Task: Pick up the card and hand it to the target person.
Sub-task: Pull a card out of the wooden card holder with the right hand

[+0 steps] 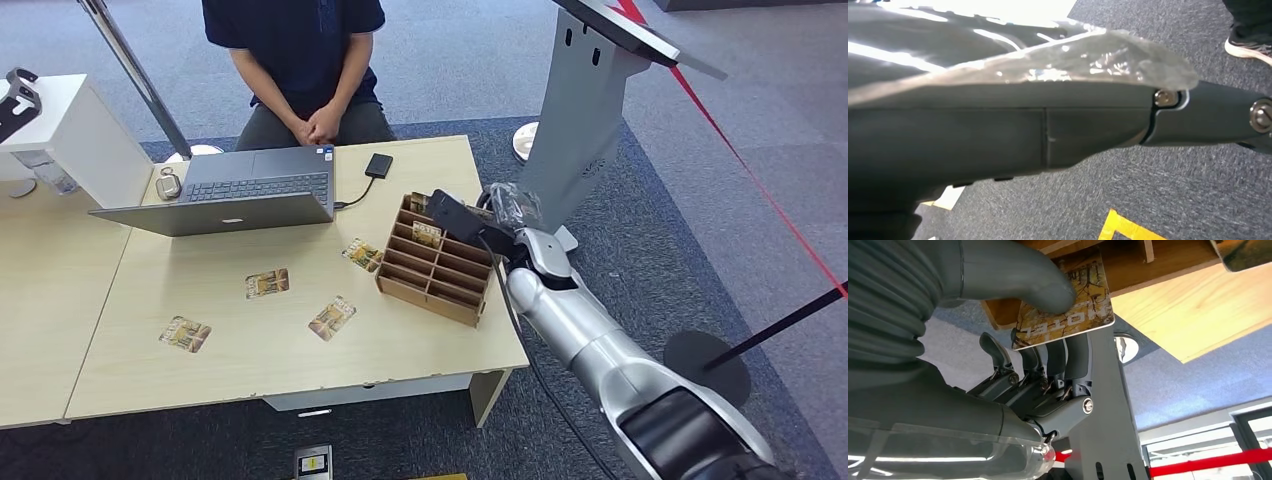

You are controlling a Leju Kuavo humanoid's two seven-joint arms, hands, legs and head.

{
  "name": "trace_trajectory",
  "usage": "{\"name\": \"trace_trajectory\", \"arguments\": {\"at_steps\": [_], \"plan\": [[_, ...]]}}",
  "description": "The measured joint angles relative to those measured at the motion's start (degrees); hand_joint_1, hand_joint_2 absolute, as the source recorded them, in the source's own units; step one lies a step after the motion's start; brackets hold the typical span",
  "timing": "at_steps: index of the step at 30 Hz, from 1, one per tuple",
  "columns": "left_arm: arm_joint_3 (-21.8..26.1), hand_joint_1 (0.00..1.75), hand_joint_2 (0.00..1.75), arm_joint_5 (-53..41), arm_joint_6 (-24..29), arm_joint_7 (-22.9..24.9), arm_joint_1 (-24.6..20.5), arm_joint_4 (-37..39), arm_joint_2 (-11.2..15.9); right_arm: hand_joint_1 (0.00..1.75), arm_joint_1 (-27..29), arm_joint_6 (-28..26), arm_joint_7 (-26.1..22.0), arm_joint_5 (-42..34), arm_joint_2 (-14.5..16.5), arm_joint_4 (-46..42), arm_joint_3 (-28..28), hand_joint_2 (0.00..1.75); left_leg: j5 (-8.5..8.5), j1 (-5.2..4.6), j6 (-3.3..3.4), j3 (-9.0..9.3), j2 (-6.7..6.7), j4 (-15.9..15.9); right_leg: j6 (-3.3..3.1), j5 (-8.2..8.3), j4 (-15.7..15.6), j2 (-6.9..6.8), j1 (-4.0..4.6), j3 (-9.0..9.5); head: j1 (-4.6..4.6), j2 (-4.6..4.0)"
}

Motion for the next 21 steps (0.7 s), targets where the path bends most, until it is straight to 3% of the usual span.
{"name": "trace_trajectory", "arguments": {"at_steps": [21], "plan": [[0.0,0.0,0.0,0.0,0.0,0.0,0.0,0.0,0.0,1.71,-0.1,0.0,-0.5,-0.3,0.7,1.6,0.4,1.75,0.01,0.0,0.01,0.0,-0.01,0.0,0.0,0.0,0.0,0.0,0.0,0.0,0.02,0.0]]}}
